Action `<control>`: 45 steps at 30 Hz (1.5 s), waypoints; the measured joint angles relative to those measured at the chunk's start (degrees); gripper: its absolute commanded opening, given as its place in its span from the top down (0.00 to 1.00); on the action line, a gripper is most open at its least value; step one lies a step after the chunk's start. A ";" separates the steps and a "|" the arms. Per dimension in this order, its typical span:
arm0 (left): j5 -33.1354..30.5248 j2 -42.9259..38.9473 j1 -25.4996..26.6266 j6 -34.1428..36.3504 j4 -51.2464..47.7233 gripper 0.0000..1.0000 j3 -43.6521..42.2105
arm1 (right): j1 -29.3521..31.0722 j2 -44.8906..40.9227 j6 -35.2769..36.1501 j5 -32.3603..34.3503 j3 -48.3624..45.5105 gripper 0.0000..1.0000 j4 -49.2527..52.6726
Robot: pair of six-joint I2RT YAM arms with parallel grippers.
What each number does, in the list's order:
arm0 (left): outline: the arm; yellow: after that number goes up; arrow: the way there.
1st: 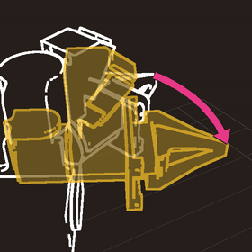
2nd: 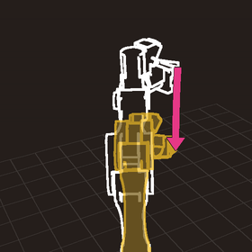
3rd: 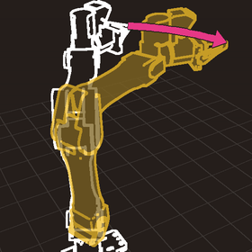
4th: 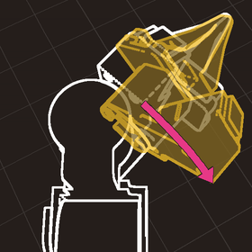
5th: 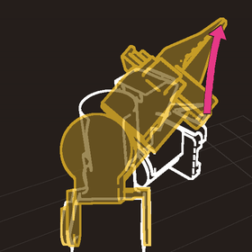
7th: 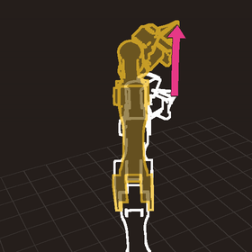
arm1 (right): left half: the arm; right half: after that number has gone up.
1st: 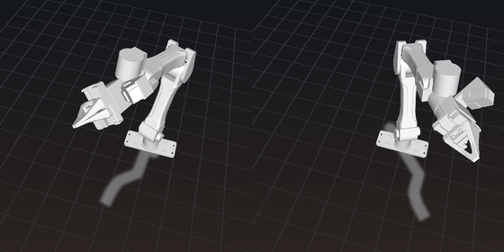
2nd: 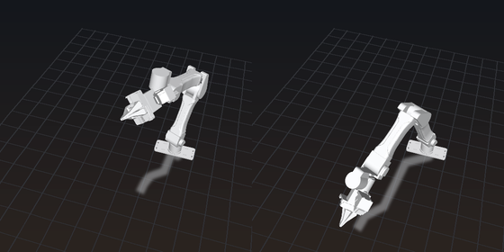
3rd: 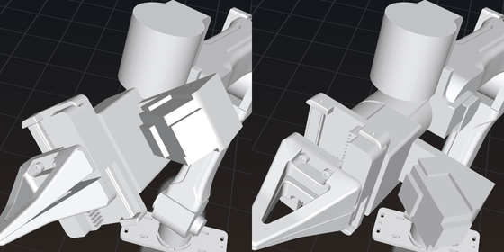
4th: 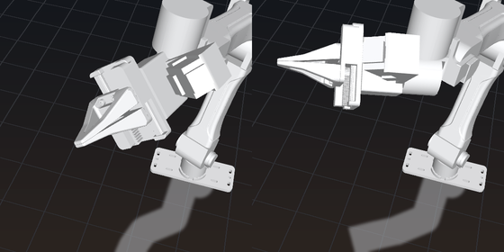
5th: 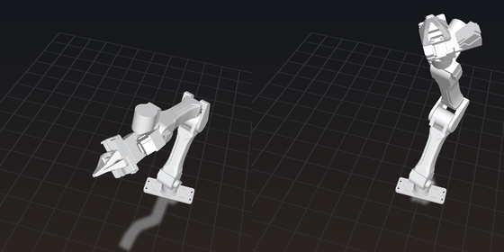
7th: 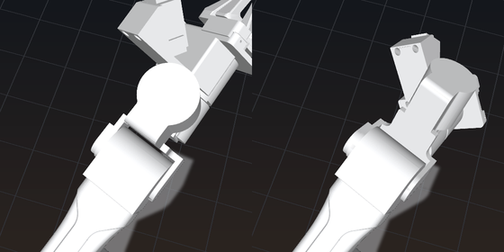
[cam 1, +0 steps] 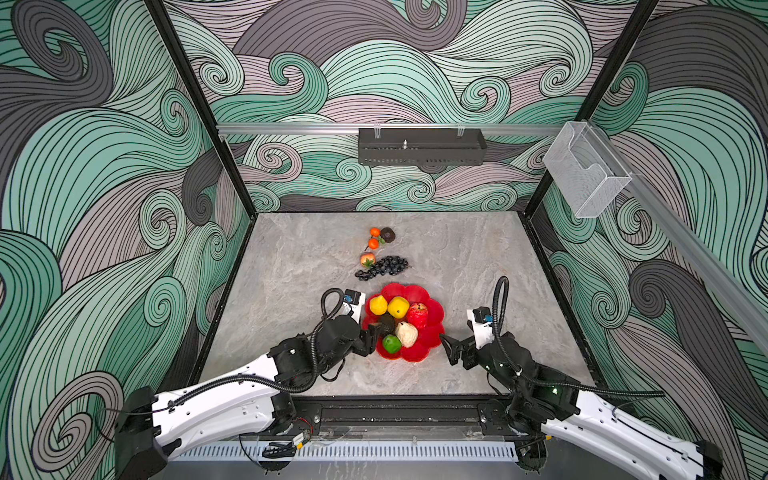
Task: Place and organize the fake fruits in the fruit bowl
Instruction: 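Open the left gripper and draw it back from the bowl, then grasp the red-orange peach beside the grapes with the left gripper and lift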
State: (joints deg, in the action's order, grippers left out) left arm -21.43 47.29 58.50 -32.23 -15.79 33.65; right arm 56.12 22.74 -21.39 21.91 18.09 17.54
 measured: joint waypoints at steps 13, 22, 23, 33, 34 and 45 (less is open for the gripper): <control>8.22 24.96 -28.13 6.08 -5.51 0.25 24.81 | -3.76 5.64 4.28 8.35 3.50 0.00 -5.46; 16.17 54.82 -36.72 5.84 -11.43 0.23 46.21 | -4.63 2.84 4.48 6.62 -3.74 0.00 -9.90; 16.94 57.66 -37.18 5.84 -12.83 0.23 49.00 | -4.74 2.97 4.46 6.38 -3.78 0.00 -10.32; 21.97 76.91 -38.86 6.32 -22.71 0.19 70.62 | -5.64 5.60 4.15 4.68 -3.78 0.00 -13.70; 22.51 77.90 -38.86 6.38 -23.15 0.19 71.69 | -5.79 5.70 4.02 4.61 -3.78 0.00 -13.90; 28.59 85.92 -38.86 7.26 -25.57 0.21 78.31 | -6.88 6.51 2.75 2.84 -3.78 0.00 -14.82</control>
State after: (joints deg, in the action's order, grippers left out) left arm 7.16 133.21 19.64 -24.97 -41.36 111.96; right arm 49.23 29.26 -18.63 24.75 14.31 2.72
